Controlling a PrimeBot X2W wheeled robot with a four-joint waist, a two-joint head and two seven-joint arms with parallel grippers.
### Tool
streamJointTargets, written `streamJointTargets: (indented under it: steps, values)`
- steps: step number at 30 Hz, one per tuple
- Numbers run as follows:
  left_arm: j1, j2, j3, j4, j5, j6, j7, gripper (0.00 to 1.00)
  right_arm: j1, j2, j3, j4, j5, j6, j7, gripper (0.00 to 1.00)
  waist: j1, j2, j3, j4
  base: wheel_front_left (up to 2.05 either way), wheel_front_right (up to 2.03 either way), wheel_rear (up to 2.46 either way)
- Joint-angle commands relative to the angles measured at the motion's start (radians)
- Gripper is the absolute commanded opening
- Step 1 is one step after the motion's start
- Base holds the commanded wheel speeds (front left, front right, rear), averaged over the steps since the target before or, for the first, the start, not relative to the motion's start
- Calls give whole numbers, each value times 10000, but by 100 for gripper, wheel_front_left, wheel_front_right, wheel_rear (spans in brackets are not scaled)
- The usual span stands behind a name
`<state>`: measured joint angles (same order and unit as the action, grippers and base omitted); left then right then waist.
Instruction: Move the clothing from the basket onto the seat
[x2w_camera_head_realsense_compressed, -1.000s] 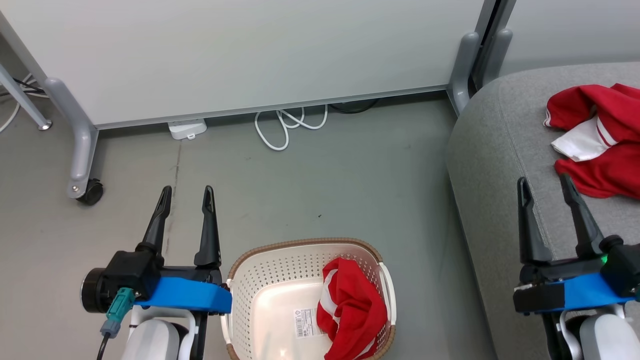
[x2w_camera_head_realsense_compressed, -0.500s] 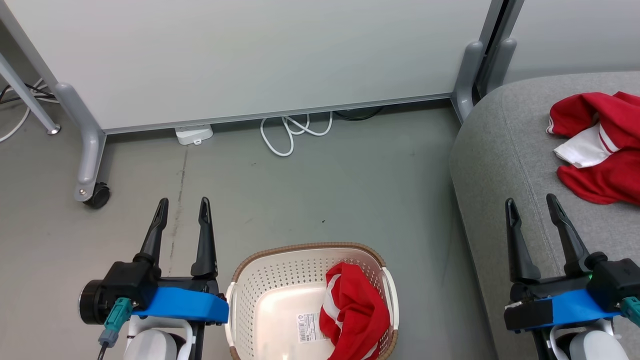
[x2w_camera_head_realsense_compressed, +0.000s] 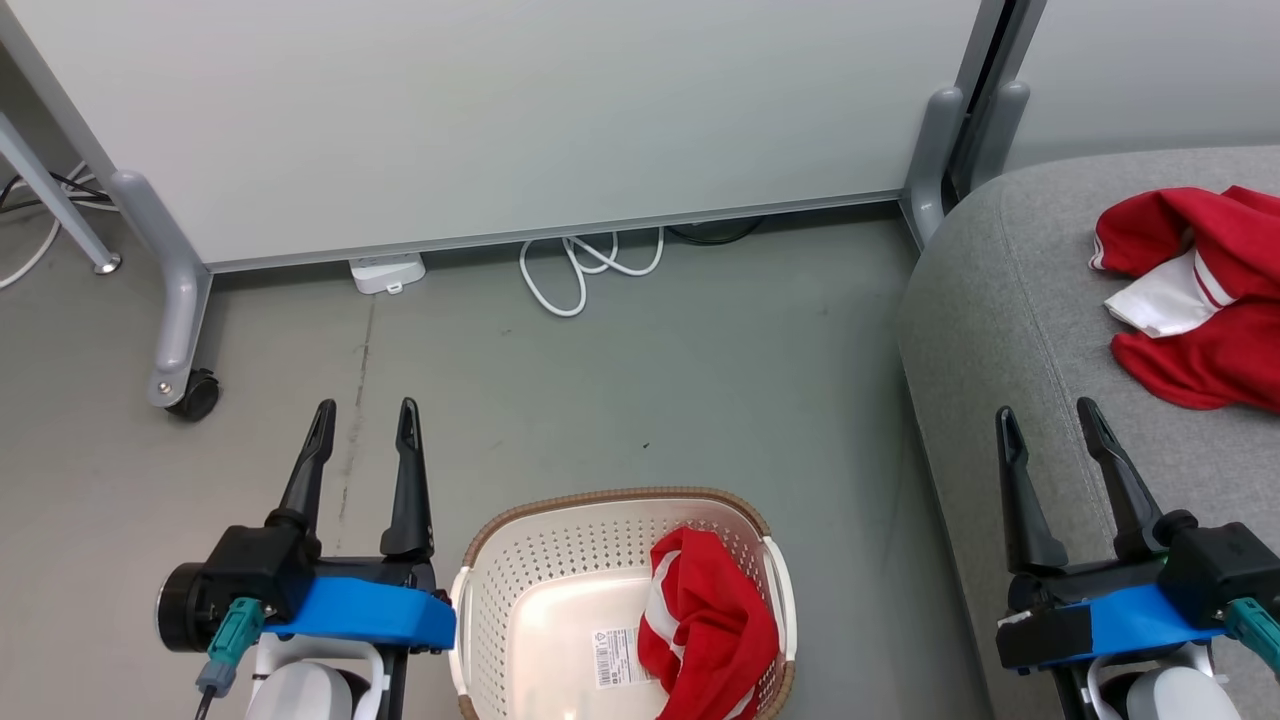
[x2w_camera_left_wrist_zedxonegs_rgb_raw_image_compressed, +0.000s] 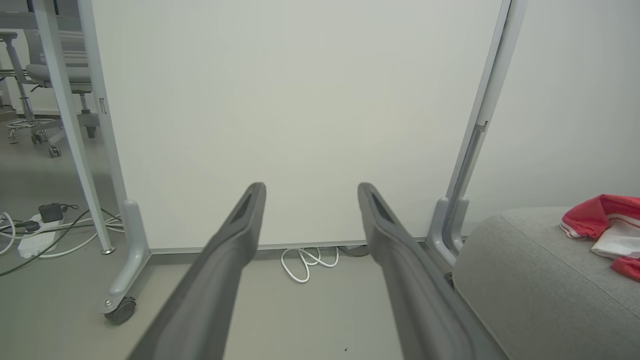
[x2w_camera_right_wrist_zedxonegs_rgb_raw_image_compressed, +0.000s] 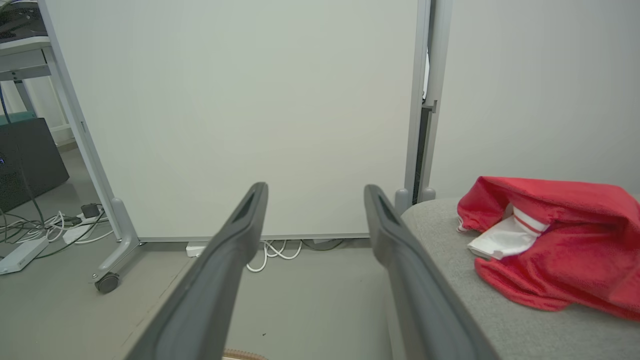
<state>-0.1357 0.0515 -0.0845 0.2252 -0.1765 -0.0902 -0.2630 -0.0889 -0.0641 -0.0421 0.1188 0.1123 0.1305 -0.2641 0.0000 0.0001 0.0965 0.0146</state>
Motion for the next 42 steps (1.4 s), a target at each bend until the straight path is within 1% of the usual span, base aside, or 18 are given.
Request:
streamJointTargets:
  steps: [1, 7, 13, 17, 23, 30, 42]
  values:
    - [-27, -14, -20, 30, -45, -45, -26, 100, 44, 37, 4, 24, 27, 5, -6, 100, 0, -1, 16, -10, 0, 0, 0]
    - [-455, -12, -290, 250, 59, -143, -26, 100, -166, 2, 54, 1, 75, 5, -6, 100, 0, -1, 263, -99, 0, 0, 0]
    - [-1308, -9, -1003, 876, 282, -329, -26, 100, -475, -146, 20, -113, 161, 5, -6, 100, 0, -1, 786, -366, 0, 0, 0]
    - [-2004, -10, -1583, 1413, 334, -376, -26, 100, -654, -246, -43, -216, 157, 5, -6, 100, 0, -1, 1257, -601, 0, 0, 0]
    - [-3009, 24, -2489, 2573, 290, -430, -26, 100, -1062, -337, -84, -340, 231, 5, -6, 100, 0, -1, 2014, -1088, 0, 0, 0]
    - [-4123, 285, -3833, 4148, -122, -424, -25, 100, -1441, -388, -137, -494, 296, 5, -6, 100, 0, -1, 2876, -1603, 0, 0, 0]
    - [-5744, 420, -5557, 6685, -905, -397, -26, 100, -2150, -367, -49, -775, 409, 5, -5, 100, 0, -1, 4495, -2188, 0, 0, 0]
